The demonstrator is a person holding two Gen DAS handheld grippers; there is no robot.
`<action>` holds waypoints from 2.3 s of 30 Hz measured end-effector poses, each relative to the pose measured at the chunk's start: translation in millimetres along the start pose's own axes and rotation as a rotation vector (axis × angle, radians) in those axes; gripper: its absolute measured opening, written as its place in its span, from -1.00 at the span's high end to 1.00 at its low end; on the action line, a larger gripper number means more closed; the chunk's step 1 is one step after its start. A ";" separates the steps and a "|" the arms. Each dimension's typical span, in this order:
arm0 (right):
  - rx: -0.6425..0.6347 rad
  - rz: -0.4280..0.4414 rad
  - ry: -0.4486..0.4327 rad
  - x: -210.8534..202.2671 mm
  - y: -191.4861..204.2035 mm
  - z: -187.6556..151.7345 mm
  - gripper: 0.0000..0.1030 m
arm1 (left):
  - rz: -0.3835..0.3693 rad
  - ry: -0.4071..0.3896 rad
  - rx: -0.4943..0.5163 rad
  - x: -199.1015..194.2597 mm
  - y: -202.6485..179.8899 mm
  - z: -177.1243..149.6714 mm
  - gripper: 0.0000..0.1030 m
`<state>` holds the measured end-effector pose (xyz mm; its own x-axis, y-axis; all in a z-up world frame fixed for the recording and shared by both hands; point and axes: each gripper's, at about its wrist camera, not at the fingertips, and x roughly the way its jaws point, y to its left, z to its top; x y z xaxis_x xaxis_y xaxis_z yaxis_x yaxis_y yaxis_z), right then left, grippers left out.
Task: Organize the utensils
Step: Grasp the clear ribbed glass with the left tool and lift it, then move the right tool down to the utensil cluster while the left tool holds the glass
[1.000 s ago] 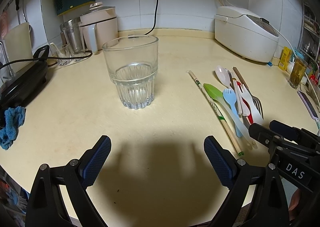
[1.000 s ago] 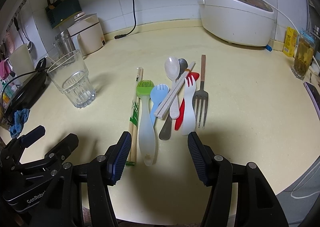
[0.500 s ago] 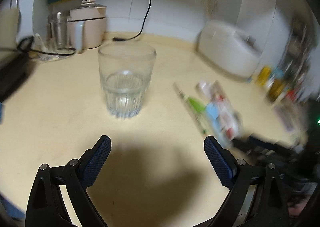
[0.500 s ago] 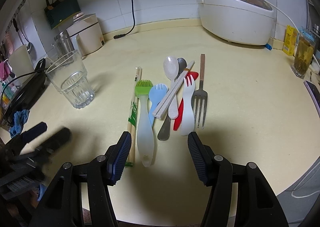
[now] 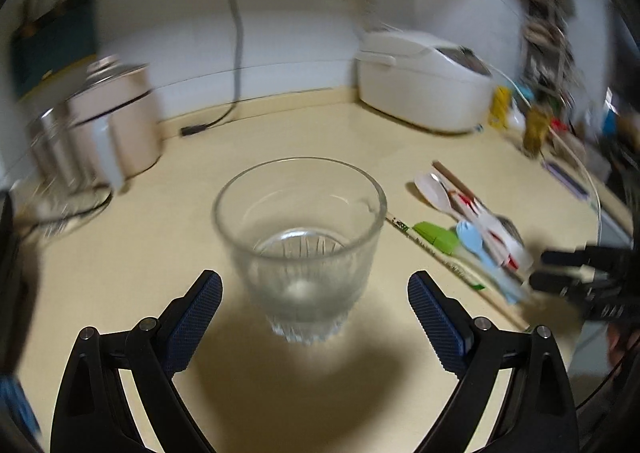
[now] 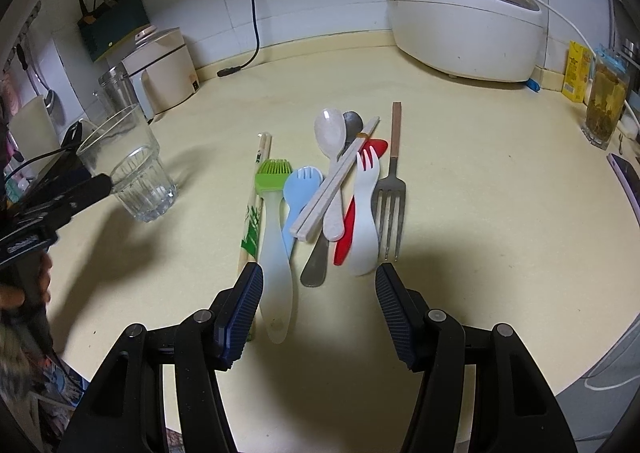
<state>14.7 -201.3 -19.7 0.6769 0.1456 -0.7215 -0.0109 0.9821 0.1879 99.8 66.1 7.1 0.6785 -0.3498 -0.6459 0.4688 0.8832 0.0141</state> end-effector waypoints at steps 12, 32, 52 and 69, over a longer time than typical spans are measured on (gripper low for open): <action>0.031 -0.025 0.012 10.8 -12.3 9.5 -0.16 | -0.104 0.057 0.056 48.6 12.3 8.2 -0.56; 0.055 -0.020 0.016 12.4 -23.0 9.4 -0.16 | -0.297 0.050 0.185 37.7 -51.9 -1.4 -0.56; 0.221 0.107 0.036 5.2 -95.8 58.1 -0.03 | -0.258 0.071 0.059 41.8 -48.9 0.6 -0.52; 0.149 0.118 0.150 63.0 -71.4 108.7 0.48 | -0.218 0.068 0.023 41.3 -52.3 2.2 -0.52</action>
<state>138.2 -275.2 -6.1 0.5600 0.2852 -0.7778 0.0329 0.9305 0.3649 104.5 4.8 -18.5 0.5206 -0.5093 -0.6852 0.6133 0.7815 -0.1148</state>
